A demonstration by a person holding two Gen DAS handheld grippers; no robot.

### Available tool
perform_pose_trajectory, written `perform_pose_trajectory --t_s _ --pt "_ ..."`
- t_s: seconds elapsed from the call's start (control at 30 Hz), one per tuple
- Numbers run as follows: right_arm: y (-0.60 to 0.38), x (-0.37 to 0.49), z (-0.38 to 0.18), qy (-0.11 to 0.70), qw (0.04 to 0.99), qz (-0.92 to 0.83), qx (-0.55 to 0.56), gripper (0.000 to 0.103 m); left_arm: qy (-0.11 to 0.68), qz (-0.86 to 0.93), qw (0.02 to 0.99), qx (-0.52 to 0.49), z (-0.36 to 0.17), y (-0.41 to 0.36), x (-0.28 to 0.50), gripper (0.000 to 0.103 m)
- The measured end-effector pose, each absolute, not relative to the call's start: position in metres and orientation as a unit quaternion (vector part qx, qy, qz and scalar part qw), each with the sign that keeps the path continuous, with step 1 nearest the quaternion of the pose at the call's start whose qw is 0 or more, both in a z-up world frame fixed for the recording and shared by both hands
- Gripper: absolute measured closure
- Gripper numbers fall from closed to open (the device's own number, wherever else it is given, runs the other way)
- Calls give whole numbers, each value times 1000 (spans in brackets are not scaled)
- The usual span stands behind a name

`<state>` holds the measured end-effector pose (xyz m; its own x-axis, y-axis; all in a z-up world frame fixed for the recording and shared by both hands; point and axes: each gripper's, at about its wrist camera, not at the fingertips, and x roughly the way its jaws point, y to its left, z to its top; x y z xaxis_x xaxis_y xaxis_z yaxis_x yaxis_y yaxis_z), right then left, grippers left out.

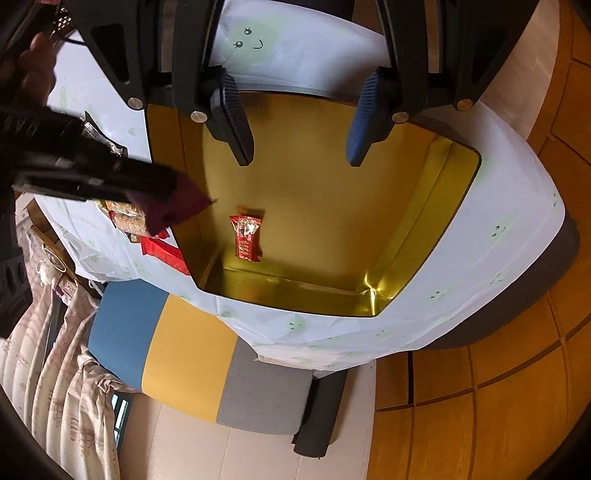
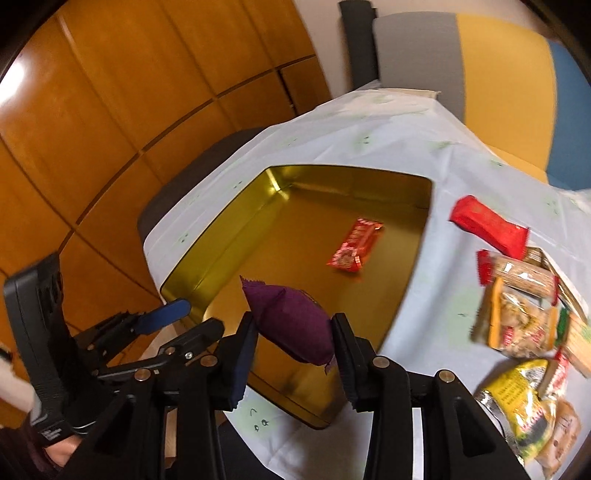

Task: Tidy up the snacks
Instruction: 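Carry the purple pouch over the gold tin and open the right tool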

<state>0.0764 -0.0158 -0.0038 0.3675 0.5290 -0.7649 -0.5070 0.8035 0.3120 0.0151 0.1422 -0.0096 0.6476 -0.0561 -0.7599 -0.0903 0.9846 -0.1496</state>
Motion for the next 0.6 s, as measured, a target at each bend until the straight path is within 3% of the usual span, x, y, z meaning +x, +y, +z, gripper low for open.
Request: perform_pose_trajectory --t_s 0.13,0.23,0.6 --pt "-10 77 -12 474 822 316 6 57 422 12 903 -84 -11 144 16 50" --pt "-11 79 -14 472 823 315 14 46 423 14 902 -81 -11 144 15 50" --pt "-29 69 -7 457 840 292 3 46 424 12 902 -76 -14 139 14 50"
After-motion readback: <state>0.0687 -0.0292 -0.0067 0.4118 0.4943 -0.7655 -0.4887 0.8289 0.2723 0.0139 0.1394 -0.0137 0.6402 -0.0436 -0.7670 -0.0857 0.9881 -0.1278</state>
